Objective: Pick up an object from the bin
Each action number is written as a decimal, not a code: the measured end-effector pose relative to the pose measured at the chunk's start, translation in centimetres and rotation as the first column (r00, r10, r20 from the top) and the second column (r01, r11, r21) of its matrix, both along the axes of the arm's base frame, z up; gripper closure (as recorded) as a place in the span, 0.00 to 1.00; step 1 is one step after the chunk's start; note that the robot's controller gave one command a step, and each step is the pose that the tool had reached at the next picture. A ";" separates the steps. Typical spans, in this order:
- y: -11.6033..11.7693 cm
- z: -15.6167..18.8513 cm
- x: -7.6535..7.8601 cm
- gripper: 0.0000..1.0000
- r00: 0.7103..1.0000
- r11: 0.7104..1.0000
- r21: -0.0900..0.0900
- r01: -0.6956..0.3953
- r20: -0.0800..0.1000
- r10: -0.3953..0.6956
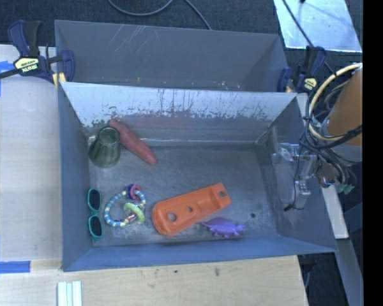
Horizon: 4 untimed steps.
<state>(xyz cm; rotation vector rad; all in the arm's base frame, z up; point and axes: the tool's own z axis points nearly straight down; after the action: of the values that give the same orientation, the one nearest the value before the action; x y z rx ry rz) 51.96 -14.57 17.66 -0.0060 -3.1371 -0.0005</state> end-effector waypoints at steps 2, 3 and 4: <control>0.1 0.4 0.2 0.00 1.000 1.000 -0.002 -0.005 0.008 0.005; 0.9 -4.6 1.3 0.00 0.987 0.987 -0.005 -0.160 0.015 0.160; 3.2 -8.5 -1.0 0.00 0.996 0.996 -0.003 -0.092 0.010 0.092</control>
Offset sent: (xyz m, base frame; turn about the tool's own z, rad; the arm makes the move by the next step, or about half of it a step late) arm -0.0185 0.0562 -0.0830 -0.1754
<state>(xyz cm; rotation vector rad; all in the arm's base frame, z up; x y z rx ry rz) 50.99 -11.39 9.18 0.1396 -3.1441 0.0031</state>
